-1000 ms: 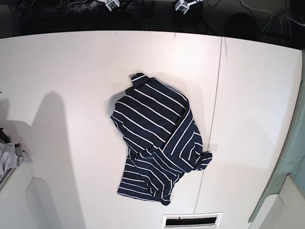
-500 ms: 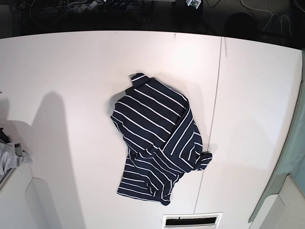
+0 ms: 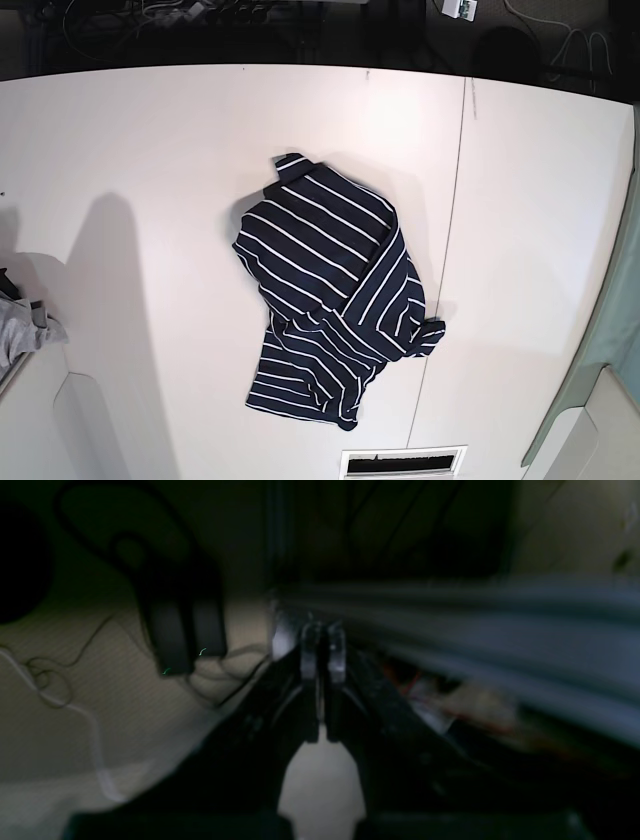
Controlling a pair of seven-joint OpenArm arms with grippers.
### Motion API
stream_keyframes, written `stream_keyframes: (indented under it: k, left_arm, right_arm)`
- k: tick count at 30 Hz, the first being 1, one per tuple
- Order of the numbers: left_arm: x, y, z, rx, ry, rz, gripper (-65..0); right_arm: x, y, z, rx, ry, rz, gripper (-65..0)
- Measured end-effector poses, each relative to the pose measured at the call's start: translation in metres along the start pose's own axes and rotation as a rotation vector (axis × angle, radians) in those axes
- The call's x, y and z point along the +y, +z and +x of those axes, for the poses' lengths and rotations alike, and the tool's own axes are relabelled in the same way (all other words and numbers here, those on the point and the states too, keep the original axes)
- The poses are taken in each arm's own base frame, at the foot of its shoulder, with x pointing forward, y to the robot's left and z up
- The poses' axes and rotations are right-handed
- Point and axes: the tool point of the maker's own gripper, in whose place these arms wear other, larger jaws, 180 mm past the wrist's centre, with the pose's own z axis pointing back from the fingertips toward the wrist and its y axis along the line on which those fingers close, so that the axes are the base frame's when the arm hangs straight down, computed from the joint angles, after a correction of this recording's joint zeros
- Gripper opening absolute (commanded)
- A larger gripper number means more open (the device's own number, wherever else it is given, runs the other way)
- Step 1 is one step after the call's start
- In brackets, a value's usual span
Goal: Layout the t-shirt on the table in an organized manner, then fold the t-shirt properly
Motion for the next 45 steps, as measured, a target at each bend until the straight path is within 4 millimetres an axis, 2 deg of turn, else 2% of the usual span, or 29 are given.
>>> stream_keyframes:
  k: [4, 7, 10, 15, 18, 21, 25, 28, 30, 32, 34, 37, 41, 45]
  left_arm:
    - [0.006, 0.022, 0.019, -0.074, 0.031, 0.029, -63.5]
    - [0.010, 0.039, 0.041, -0.147, 0.028, 0.045, -63.4]
    - [0.016, 0.060, 0.074, -0.238, 0.018, 0.058, -63.1]
    - [0.033, 0.097, 0.129, -0.332, -0.035, 0.112, -57.6]
    - [0.038, 0.115, 0.166, -0.375, -0.079, 0.122, -55.0]
    - [0.041, 0.135, 0.203, -0.446, -0.131, 0.123, -50.4]
    - [0.032, 0.144, 0.237, -0.478, -0.251, 0.090, -36.5]
    - [0.025, 0.139, 0.266, -0.513, -0.322, 0.060, -25.1]
    - [0.013, 0.130, 0.283, -0.529, -0.358, 0.021, -23.7]
    - [-0.003, 0.116, 0.296, -0.523, -0.398, -0.023, -23.7]
    - [-0.019, 0.100, 0.309, -0.536, -0.416, -0.054, -23.7]
    - [-0.031, 0.071, 0.325, -0.533, -0.436, -0.063, -23.7]
    - [-0.051, 0.033, 0.337, -0.507, -0.448, -0.121, -23.7]
    - [-0.066, -0.003, 0.345, -0.479, -0.411, -0.161, -23.7]
  right_arm:
    - [0.005, 0.025, 0.022, -0.071, 0.044, 0.016, -61.4]
    - [0.005, 0.042, 0.041, -0.118, 0.089, 0.022, -61.4]
    - [0.009, 0.056, 0.066, -0.176, 0.113, 0.035, -61.4]
    - [0.017, 0.069, 0.107, -0.263, 0.107, 0.061, -61.4]
    - [0.015, 0.077, 0.141, -0.357, 0.097, 0.067, -61.3]
    - [0.009, 0.082, 0.181, -0.455, 0.130, 0.058, -61.3]
    - [-0.004, 0.075, 0.231, -0.525, 0.171, 0.025, -60.3]
    - [-0.018, 0.065, 0.272, -0.557, 0.177, -0.017, -50.1]
    - [-0.028, 0.064, 0.303, -0.611, 0.160, -0.056, -42.2]
    - [-0.040, 0.063, 0.329, -0.659, 0.121, -0.107, -37.7]
    - [-0.048, 0.060, 0.347, -0.691, 0.083, -0.136, -37.2]
    - [-0.062, 0.053, 0.368, -0.701, 0.055, -0.189, -37.2]
    - [-0.081, 0.065, 0.405, -0.802, -0.033, -0.255, -37.2]
    - [-0.116, 0.078, 0.421, -0.851, -0.128, -0.322, -37.2]
